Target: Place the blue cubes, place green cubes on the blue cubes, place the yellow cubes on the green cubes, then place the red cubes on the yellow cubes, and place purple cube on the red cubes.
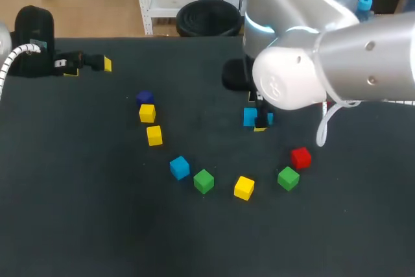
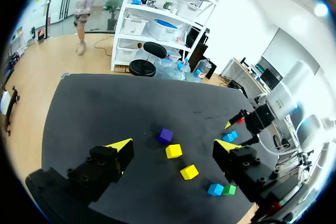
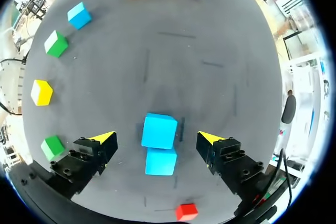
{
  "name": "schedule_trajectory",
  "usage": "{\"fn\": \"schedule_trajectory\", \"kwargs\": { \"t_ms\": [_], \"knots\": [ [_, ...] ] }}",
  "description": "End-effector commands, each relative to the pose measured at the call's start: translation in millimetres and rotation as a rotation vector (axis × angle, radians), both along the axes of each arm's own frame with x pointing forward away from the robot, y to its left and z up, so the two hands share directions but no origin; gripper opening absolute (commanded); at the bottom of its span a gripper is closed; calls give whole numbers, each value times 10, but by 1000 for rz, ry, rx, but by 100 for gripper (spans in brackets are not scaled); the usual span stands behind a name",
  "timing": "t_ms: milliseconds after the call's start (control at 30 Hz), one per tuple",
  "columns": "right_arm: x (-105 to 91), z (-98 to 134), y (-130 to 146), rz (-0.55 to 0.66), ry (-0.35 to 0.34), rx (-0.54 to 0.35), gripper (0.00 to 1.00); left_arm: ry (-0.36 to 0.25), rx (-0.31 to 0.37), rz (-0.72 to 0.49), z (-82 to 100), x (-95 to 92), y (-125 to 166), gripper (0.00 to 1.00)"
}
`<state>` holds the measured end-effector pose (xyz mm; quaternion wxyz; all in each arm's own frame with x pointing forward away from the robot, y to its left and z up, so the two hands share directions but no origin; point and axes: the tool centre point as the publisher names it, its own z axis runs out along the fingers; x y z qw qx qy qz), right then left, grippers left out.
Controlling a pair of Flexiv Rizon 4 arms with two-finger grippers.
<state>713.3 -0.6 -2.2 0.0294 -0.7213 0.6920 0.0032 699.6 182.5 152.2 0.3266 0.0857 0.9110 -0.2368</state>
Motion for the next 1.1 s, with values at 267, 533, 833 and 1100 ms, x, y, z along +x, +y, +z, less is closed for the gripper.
{"fn": "schedule_trajectory", "kwargs": {
  "t_ms": [267,533,833,1100],
  "knots": [
    [50,9,45,-43,3,11,65,-7,-10,-7,-20,1,21,100],
    [61,-1,77,-42,3,4,46,-7,-10,-7,-20,1,21,100],
    [63,-12,83,-34,-2,-1,44,-7,-10,-7,-20,1,21,100],
    [68,-9,86,-18,-8,-8,45,-7,-10,-7,-20,1,21,100]
  ]
}}
